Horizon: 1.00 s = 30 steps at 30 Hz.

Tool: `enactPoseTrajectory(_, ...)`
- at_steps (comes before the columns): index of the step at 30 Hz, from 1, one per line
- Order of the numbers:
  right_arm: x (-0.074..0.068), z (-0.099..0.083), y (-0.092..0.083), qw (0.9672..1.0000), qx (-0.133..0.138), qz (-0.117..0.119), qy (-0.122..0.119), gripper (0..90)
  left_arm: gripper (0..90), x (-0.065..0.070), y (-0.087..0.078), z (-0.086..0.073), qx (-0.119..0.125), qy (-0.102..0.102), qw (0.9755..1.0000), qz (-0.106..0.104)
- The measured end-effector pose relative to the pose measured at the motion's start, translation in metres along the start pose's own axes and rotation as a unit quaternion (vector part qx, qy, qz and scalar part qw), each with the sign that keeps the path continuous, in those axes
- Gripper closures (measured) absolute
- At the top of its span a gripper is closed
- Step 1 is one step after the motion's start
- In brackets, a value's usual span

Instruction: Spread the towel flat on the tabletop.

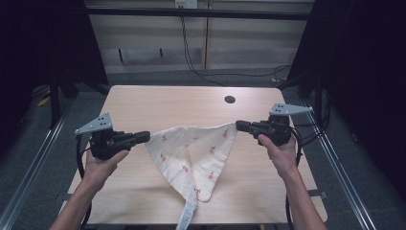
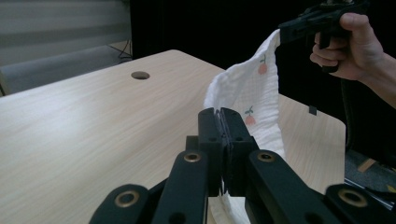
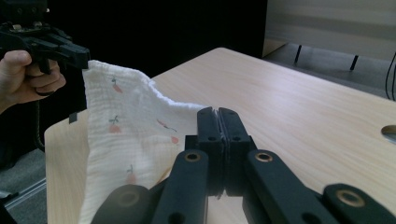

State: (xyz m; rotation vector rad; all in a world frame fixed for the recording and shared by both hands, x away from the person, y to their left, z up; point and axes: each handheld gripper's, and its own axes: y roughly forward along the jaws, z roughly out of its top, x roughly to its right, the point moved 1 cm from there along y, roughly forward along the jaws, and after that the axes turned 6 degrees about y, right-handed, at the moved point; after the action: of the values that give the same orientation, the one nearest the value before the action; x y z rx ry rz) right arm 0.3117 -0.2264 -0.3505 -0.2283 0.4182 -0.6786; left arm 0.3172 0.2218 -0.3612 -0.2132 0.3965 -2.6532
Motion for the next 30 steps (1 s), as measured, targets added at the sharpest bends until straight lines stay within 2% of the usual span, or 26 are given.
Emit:
enactPoseTrajectory(2, -0.005, 0.006, -0.005, 1.0, 0.007, 0.004, 0.003, 88.8, 88.3, 0.001, -0.001, 0.005, -0.001, 0.008, 0.9999, 0.008)
enactPoseTrajectory(4, -0.011, 0.012, -0.008, 1.0, 0.007, 0.001, -0.007, 88.9, 88.3, 0.004, -0.003, 0.01, 0.0, 0.018, 0.9998, 0.009)
enactPoseTrajectory(6, -0.016, 0.018, -0.011, 0.9999, 0.006, -0.001, -0.016, 88.9, 88.4, 0.005, -0.006, 0.014, 0.011, 0.013, 0.9999, 0.004)
enactPoseTrajectory(11, -0.024, 0.03, -0.024, 0.9994, 0.012, -0.007, -0.033, 88.9, 88.4, 0.008, -0.018, 0.023, 0.018, 0.026, 0.9995, 0.008)
enactPoseTrajectory(14, -0.038, 0.034, -0.032, 0.9986, 0.009, -0.01, -0.052, 88.9, 88.3, 0.021, -0.026, 0.03, 0.021, 0.048, 0.9987, 0.004)
enactPoseTrajectory(20, -0.065, 0.04, -0.049, 0.9967, 0.012, -0.011, -0.079, 88.9, 88.4, 0.038, -0.041, 0.043, 0.03, 0.067, 0.9973, -0.004)
enactPoseTrajectory(22, -0.076, 0.041, -0.058, 0.9957, 0.015, -0.011, -0.091, 88.9, 88.4, 0.043, -0.049, 0.044, 0.039, 0.067, 0.997, -0.002)
enactPoseTrajectory(25, -0.089, 0.04, -0.07, 0.9938, 0.025, -0.016, -0.107, 88.9, 88.4, 0.048, -0.059, 0.043, 0.037, 0.07, 0.9969, 0.001)
enactPoseTrajectory(27, -0.098, 0.037, -0.078, 0.9925, 0.03, -0.017, -0.117, 88.9, 88.4, 0.051, -0.064, 0.042, 0.042, 0.061, 0.9972, -0.009)
enactPoseTrajectory(28, -0.1, 0.036, -0.08, 0.9924, 0.032, -0.015, -0.118, 88.9, 88.4, 0.053, -0.065, 0.043, 0.044, 0.057, 0.9974, -0.012)
enactPoseTrajectory(30, -0.102, 0.033, -0.084, 0.9923, 0.032, -0.021, -0.117, 88.9, 88.4, 0.053, -0.064, 0.044, 0.042, 0.063, 0.9971, -0.007)
